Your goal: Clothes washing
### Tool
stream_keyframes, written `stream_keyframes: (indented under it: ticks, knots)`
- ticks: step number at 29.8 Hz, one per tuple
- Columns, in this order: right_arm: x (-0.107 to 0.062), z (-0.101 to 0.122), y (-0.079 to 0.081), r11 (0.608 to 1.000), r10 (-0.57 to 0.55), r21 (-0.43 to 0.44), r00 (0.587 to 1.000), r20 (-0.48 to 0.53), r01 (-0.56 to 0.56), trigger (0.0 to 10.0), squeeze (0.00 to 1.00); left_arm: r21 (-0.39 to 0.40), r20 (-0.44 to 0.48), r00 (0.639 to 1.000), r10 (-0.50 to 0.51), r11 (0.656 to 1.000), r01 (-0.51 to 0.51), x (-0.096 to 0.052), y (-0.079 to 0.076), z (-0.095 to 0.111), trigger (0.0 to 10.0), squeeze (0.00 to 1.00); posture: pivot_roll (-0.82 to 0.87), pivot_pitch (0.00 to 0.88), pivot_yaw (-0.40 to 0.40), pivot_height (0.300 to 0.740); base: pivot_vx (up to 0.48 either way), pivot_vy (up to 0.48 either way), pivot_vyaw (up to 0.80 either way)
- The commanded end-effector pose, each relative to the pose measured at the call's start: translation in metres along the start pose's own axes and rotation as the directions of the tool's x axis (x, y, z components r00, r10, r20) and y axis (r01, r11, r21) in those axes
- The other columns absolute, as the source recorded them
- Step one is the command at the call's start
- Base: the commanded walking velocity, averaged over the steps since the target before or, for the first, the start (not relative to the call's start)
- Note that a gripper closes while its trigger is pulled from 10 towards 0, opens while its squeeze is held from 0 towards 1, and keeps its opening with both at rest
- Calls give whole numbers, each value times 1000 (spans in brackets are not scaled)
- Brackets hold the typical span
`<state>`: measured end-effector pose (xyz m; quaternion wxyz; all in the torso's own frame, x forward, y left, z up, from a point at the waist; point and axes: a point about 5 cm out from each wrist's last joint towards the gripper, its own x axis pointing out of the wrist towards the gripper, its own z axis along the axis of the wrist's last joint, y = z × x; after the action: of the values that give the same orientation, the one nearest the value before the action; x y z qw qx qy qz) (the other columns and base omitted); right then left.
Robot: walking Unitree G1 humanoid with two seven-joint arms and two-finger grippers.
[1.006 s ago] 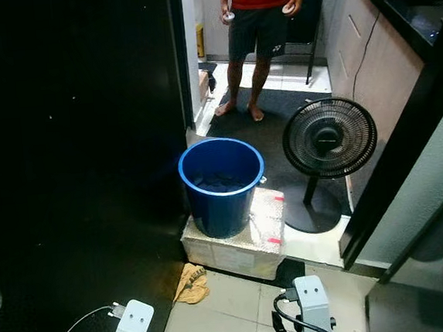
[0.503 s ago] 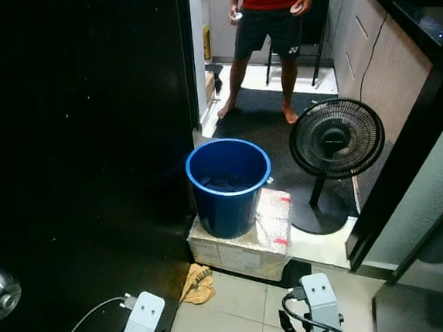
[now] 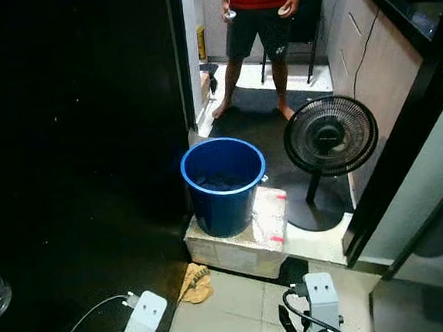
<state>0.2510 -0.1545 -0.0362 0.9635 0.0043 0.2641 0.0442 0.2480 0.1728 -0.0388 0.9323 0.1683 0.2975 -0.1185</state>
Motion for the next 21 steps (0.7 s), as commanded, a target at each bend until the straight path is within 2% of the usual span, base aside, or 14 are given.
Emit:
stream_keyframes:
  ticks: [1,6,9,14,21]
  knots:
    - [-3,-7,-5,1000,-7,-11,999,-32,7,10000,0,-6,-30,1000,0,1000,0,-1,-5,-6,10000,0,-39,0,35,724,0,0,0]
    - [-3,-7,-8,1000,-19,3,999,-39,20,10000,0,-4,-33,999,-5,1000,5,0,-7,-5,10000,0,-41,0,34,724,0,0,0]
    - [-3,-7,-8,1000,-22,19,999,-32,22,10000,0,5,-25,1000,-9,1000,9,1,-4,-2,10000,0,-37,0,38,724,81,0,-752]
    - [-3,-6,-8,999,-26,20,999,-29,27,10000,0,10,-22,1000,-11,1000,11,0,-4,-2,10000,0,-38,0,40,724,329,0,-747]
    - [-2,-5,-2,1000,-10,9,1000,-11,10,10000,0,9,-26,1000,-10,1000,10,0,-5,-4,10000,0,-33,5,38,724,450,0,0]
